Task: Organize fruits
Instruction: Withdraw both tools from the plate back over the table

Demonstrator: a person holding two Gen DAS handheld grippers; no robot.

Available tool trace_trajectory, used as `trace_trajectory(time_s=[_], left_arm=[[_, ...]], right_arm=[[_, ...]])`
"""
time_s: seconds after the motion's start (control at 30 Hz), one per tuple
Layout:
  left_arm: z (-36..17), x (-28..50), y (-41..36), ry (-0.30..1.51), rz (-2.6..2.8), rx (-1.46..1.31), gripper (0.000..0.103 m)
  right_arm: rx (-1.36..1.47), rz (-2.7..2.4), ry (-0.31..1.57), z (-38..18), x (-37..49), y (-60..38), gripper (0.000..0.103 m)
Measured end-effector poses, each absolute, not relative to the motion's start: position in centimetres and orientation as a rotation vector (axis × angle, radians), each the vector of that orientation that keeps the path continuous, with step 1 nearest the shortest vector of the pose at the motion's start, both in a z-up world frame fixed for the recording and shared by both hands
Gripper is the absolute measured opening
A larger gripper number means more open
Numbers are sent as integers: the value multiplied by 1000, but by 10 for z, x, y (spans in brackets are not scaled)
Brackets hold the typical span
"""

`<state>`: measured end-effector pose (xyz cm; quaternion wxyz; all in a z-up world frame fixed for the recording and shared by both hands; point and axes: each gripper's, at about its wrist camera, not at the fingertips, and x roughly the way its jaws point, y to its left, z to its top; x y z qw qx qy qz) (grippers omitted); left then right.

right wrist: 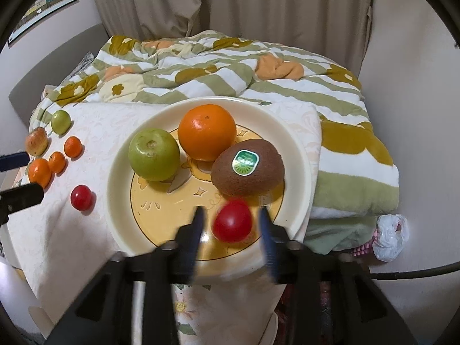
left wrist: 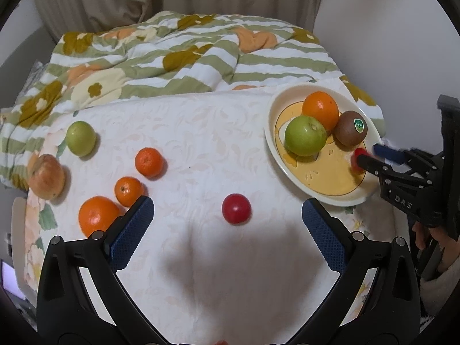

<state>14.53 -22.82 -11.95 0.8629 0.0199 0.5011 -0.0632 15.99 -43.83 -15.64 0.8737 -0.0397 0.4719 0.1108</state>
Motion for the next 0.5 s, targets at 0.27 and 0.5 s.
trace_trajectory(time_s=[0.27, 0.5], left_arm=[[-112, 126, -226, 1024, -125, 39, 103], [-90, 107, -222, 971, -113, 38, 103]], right_arm=[[-49, 200, 941, -143, 149, -446, 96], [-41, 206, 907, -118, 133, -449, 102]])
